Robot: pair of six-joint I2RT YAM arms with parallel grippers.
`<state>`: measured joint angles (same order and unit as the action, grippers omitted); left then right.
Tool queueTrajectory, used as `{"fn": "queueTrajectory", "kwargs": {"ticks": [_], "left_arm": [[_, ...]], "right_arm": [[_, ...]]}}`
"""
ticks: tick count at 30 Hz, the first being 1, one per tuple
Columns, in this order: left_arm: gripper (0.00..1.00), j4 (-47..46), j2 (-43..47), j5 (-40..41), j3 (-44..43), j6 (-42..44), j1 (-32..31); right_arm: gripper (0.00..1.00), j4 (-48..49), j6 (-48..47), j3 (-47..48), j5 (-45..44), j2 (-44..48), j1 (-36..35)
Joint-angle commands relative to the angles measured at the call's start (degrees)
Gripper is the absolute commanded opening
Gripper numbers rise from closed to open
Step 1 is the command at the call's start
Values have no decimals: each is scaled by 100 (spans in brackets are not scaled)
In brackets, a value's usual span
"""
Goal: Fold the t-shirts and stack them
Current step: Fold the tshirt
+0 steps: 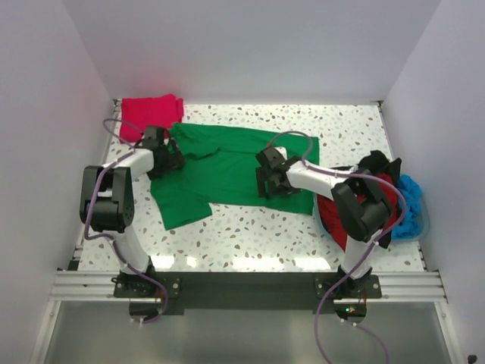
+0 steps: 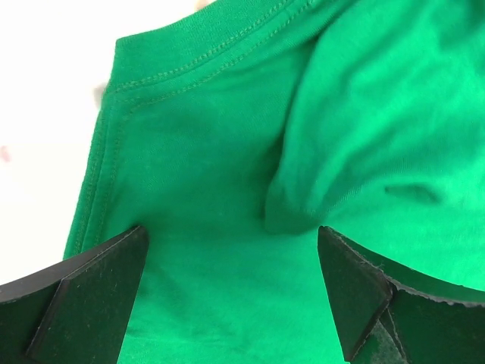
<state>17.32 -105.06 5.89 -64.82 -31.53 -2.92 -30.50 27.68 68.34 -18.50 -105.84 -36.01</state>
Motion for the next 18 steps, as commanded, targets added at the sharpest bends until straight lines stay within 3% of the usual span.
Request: {"fn": "queueTrajectory", "kwargs": {"ticks": [1,8,13,18], "left_arm": [[100,456,108,360,513,-55,528],[100,623,266,474,497,120,626],[100,965,538,387,84,77,670],[100,1484,1618,659,328,-186,661]], "right_arm": [[99,88,220,-13,-4,-208,-292],[99,-70,518,197,-127,-384,-758],[99,-781,624,846,-838,-385,-767],[99,-949,738,1024,-989,159,-758]]}}
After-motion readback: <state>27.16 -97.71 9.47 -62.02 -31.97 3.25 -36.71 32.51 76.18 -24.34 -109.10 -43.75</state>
